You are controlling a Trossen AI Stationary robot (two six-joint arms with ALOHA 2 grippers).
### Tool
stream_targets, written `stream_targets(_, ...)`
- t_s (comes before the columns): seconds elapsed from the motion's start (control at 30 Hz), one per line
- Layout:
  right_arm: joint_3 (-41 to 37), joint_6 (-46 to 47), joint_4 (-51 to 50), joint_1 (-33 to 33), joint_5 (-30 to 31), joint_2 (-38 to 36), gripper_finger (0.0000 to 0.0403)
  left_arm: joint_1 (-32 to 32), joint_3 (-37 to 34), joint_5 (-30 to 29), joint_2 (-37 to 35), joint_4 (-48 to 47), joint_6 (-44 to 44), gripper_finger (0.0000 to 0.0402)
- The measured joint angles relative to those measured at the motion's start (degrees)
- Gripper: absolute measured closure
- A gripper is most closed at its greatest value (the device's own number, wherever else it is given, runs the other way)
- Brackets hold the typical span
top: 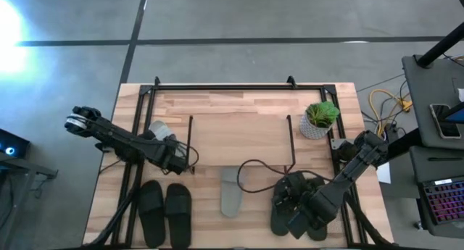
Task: Pick and place slides into the shelf
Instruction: Move the gray slide under the shelf
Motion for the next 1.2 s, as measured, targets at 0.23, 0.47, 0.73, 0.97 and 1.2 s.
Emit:
stream_targets(0.23,0.02,-2.04,-0.02,-0.74,0.07,0.00,0.0204,8.35,0.04,-3.54,0.61,0.56,4.31,0.0265)
stream_targets(0.47,0.02,-2.27,0.00,-0.63,0.07,0.00,0.0204,13.57,-0.05,-7.27,0.98,1.97,7.63,0.0272)
stream_targets(0.73,0.04,-2.74,0.00,-0.52,0.20,0.00,0.0204,13.58,-2.77,-8.57,3.01,7.03,7.61,0.0272)
stream_targets(0.97,0.04,-3.83,0.00,-0.52,0.22,0.00,0.0204,13.58,-3.80,-11.97,5.38,6.35,7.52,0.0272)
stream_targets(1.2,0.07,-4.15,-0.02,-0.52,0.21,0.02,0.0204,13.58,-3.85,-13.22,7.84,6.49,8.55,0.0280)
